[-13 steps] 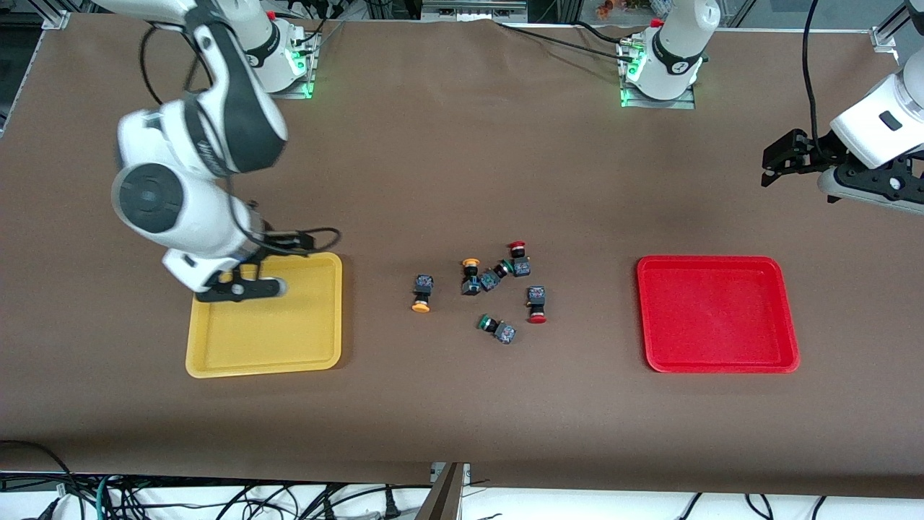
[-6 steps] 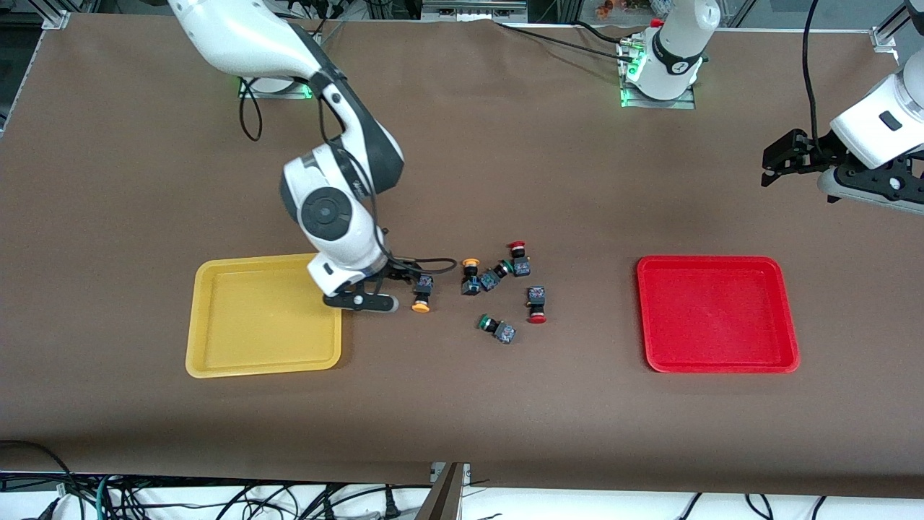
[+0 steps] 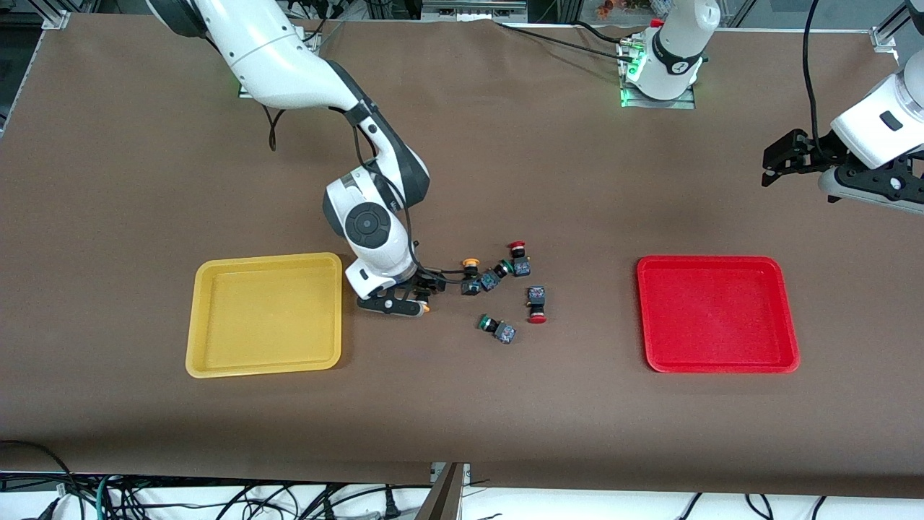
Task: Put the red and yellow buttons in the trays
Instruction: 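Reach the right gripper to an orange-capped button and grasp it, then carry the orange button to the yellow tray while the left gripper grasps a red button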
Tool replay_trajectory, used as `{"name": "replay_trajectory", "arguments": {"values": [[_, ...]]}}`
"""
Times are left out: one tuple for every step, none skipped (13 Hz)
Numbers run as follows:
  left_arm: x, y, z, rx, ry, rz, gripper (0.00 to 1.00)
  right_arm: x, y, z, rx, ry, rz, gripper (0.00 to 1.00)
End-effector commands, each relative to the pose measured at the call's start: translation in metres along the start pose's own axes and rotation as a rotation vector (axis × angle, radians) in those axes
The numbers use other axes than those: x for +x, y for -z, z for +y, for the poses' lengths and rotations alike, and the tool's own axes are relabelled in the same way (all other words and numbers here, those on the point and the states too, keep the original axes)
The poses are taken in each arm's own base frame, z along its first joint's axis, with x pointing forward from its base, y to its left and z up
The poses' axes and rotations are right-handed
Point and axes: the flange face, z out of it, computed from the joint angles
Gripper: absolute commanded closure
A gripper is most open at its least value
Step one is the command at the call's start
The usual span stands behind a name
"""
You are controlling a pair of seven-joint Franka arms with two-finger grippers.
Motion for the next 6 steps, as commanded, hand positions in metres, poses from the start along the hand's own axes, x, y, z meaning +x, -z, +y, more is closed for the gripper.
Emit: {"name": "replay_trajectory", "arguments": {"values": [[-0.001, -0.003, -0.001, 0.02, 0.004, -0.037, 0.0, -0.007, -0.008, -0.012, 0.008, -0.005, 0.009, 0.01], [0.005, -0.018, -0.003, 0.009, 0.002, -0.069, 0.0, -0.01, -0.012, -0.014, 0.005, -0.006, 0.007, 0.02], [0.019, -0.05, -0.008, -0.023, 0.004, -0.13, 0.0, -0.011, -0.014, -0.014, 0.002, -0.017, 0.006, 0.1], [0.025, -0.073, -0.007, -0.037, -0.008, -0.191, 0.0, -0.011, -0.018, -0.013, -0.002, -0.016, 0.005, 0.26], [0.031, -0.092, -0.001, -0.046, -0.017, -0.235, 0.0, -0.01, -0.018, -0.013, -0.002, -0.016, 0.005, 0.47], [0.042, -0.115, 0.008, -0.049, -0.024, -0.262, 0.0, -0.01, -0.018, -0.013, -0.003, -0.012, 0.006, 0.64]]}}
